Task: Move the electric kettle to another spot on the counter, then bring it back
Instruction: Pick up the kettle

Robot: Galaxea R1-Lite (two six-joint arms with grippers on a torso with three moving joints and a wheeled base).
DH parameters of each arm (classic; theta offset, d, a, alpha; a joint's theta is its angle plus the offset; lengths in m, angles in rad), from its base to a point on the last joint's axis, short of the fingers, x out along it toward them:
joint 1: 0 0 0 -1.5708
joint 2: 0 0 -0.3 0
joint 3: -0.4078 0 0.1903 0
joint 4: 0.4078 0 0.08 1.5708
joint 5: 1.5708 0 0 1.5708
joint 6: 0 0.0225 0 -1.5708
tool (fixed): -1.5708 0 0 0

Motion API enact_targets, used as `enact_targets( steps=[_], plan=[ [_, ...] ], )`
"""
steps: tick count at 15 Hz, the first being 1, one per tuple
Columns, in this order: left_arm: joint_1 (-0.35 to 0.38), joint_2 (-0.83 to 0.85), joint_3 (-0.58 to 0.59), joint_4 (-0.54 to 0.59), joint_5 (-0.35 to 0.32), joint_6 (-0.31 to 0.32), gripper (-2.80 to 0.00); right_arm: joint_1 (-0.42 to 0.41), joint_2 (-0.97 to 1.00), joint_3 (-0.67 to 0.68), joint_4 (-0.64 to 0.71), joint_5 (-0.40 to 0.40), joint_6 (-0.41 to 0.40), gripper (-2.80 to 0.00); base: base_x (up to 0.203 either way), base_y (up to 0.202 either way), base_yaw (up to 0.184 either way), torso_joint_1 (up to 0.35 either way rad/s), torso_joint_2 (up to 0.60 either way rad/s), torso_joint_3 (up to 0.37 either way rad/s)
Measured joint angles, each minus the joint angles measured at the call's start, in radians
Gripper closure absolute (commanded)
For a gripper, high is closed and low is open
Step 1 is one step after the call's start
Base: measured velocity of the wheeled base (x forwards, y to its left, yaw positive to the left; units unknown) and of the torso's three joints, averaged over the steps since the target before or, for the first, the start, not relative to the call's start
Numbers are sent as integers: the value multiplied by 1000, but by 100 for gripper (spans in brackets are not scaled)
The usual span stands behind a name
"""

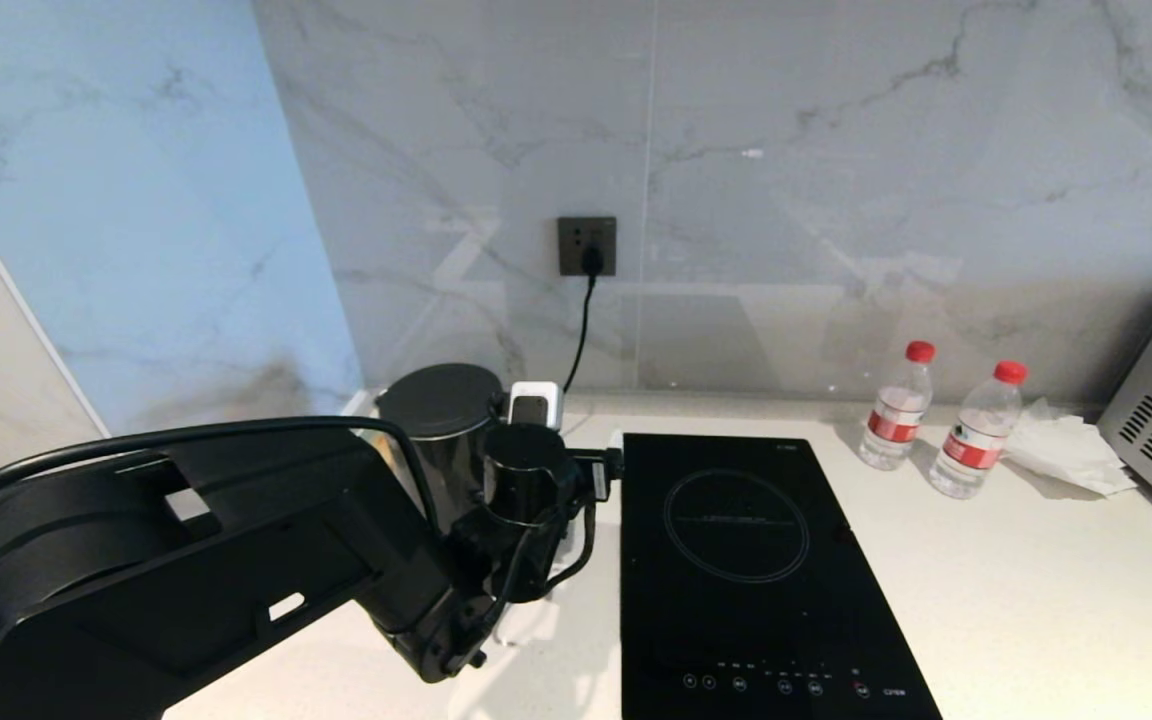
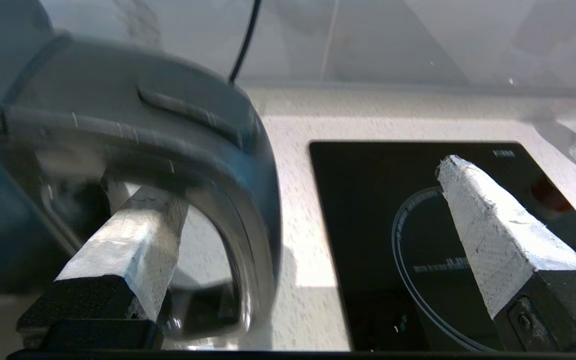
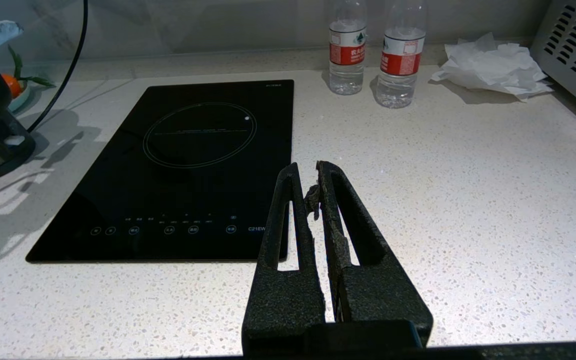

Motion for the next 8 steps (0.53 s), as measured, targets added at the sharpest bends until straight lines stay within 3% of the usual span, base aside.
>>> enact_targets(
  steps=[8],
  plan=[
    [5,41,-99,31,7,10,-280,0,0,0,0,0,0,0,0,0,0,0,0,0]
  ],
)
